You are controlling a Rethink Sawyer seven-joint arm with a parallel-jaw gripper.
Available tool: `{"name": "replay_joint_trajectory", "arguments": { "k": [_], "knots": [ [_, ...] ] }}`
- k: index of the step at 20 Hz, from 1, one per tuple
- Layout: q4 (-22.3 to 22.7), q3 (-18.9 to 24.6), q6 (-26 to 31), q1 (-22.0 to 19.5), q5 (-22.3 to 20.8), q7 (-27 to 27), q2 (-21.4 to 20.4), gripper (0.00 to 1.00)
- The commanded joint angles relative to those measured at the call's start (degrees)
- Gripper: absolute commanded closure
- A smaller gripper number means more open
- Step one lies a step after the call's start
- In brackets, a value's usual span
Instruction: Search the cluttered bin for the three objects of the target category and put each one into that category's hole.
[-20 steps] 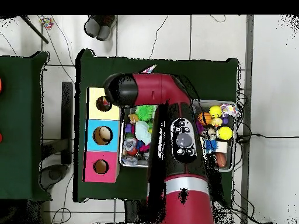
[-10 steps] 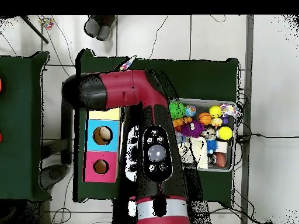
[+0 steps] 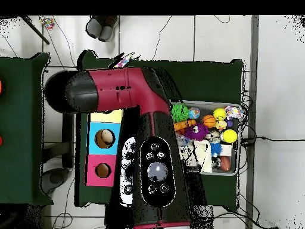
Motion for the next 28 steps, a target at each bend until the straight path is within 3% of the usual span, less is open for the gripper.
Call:
{"name": "replay_joint_trajectory", "arguments": {
  "k": [1,8,19,28],
  "knots": [
    [2.6,2.9,6.0,-3.1,1.2,-0.2,1.9,1.0],
    [4.9,2.1,3.6,-4.6,-0.6,-1.7,1.7,1.0],
    [18.0,1.4,-2.5,-4.8,-2.1,-1.6,-4.4,1.0],
    [23.5,-0.1,-4.1,-1.8,-4.4,1.3,-7.9,1.0]
  ]
}}
